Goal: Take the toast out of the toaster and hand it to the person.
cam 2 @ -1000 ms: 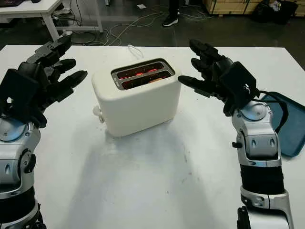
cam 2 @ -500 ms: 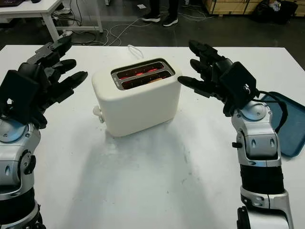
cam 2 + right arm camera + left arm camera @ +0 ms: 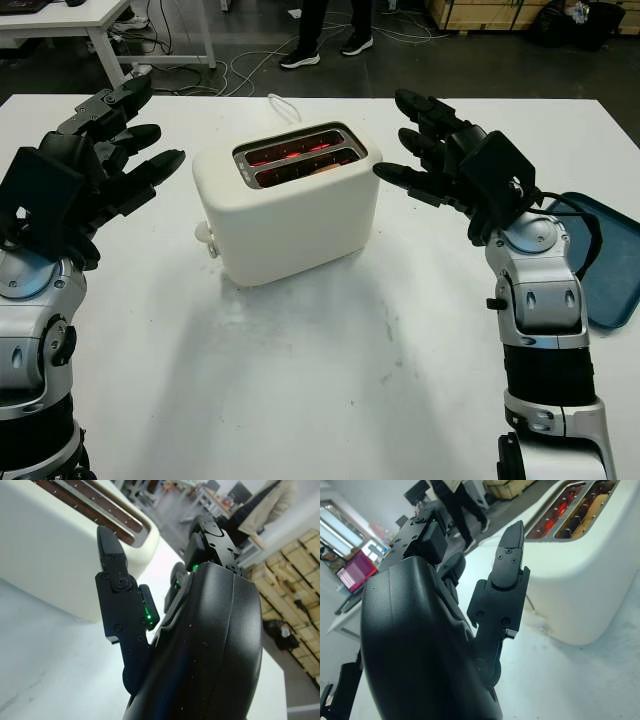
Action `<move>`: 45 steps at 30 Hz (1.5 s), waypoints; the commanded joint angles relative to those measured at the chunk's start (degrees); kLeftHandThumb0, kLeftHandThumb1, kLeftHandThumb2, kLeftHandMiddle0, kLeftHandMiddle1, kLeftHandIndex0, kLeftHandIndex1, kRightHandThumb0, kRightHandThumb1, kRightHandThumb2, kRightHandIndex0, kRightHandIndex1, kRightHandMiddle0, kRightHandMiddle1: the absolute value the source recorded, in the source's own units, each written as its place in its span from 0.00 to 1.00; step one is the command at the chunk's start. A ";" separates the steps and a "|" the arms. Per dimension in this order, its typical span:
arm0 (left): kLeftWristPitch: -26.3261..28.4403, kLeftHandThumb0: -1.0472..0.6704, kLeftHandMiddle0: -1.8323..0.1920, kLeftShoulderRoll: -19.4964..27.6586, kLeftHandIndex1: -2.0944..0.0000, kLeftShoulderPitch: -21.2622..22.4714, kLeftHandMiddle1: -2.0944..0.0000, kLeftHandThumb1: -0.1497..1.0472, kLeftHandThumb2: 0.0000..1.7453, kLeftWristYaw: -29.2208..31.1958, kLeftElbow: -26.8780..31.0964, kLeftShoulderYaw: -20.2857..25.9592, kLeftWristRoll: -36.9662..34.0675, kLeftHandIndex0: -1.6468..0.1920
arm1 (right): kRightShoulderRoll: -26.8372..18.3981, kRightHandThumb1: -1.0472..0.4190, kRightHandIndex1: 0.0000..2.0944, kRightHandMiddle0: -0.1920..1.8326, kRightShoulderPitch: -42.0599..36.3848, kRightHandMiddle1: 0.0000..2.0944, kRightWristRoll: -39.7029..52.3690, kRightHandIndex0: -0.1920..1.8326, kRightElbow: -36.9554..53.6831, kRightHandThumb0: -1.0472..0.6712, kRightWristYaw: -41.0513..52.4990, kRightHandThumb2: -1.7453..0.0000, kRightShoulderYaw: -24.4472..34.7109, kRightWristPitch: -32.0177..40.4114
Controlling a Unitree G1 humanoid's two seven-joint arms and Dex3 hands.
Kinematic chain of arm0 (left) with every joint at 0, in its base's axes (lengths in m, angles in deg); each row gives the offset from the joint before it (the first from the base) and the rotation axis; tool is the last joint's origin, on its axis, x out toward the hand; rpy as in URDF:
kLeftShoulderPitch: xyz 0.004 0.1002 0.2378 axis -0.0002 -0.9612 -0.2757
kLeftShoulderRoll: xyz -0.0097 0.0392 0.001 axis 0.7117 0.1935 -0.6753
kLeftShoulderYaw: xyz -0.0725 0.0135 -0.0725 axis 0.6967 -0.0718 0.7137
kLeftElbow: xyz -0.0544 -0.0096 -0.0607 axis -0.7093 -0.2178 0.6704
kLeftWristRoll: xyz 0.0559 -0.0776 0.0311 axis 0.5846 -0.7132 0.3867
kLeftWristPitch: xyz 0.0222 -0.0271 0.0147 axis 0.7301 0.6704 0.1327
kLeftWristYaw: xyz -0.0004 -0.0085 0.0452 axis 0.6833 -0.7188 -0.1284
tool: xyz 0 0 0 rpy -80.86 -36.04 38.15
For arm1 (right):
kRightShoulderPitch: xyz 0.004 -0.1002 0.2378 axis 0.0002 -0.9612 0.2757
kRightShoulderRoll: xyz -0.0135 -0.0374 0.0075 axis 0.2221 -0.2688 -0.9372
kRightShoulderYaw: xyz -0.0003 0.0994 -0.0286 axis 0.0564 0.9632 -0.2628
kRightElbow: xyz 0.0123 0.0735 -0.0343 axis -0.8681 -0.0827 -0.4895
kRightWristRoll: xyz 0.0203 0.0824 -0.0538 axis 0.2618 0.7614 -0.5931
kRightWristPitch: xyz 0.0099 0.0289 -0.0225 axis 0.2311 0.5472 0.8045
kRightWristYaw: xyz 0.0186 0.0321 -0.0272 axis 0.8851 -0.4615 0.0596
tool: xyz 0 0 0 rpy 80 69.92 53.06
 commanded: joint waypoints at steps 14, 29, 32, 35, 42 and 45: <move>0.16 0.37 0.90 -0.23 1.00 -0.39 0.62 0.89 0.09 -0.52 0.55 -0.46 -0.07 0.70 | -0.10 0.09 0.05 0.19 0.17 0.00 0.30 0.16 0.46 0.39 0.11 0.99 -0.37 0.01; -0.05 0.37 0.91 0.03 1.00 0.06 0.62 0.89 0.10 -0.19 0.30 -0.58 -0.18 0.71 | -0.29 0.09 0.04 0.20 0.35 0.00 0.05 0.17 0.43 0.38 0.16 0.99 -0.53 -0.10; 0.06 0.37 0.91 -0.08 1.00 0.30 0.62 0.89 0.10 -0.13 0.26 -0.48 -0.39 0.71 | -0.17 0.09 0.04 0.20 0.42 0.00 0.18 0.17 0.45 0.39 0.08 0.99 -0.45 0.02; -0.30 0.37 0.91 0.10 1.00 0.42 0.62 0.89 0.10 -0.08 -0.01 -0.53 -0.24 0.71 | -0.20 0.09 0.04 0.20 0.48 0.00 0.30 0.17 -0.10 0.39 0.38 0.99 -0.41 -0.70; -0.68 0.37 0.91 -0.08 1.00 0.47 0.63 0.89 0.10 -0.01 -0.02 -0.37 -0.49 0.71 | -0.22 0.09 0.04 0.20 0.61 0.00 -0.05 0.17 0.20 0.39 0.13 1.00 -0.61 -0.21; -0.58 0.37 0.91 -0.21 1.00 0.44 0.62 0.89 0.11 -0.12 0.07 -0.35 -0.48 0.71 | -0.35 0.09 0.04 0.20 0.68 0.00 0.06 0.17 -0.25 0.38 0.54 0.99 -0.60 -0.79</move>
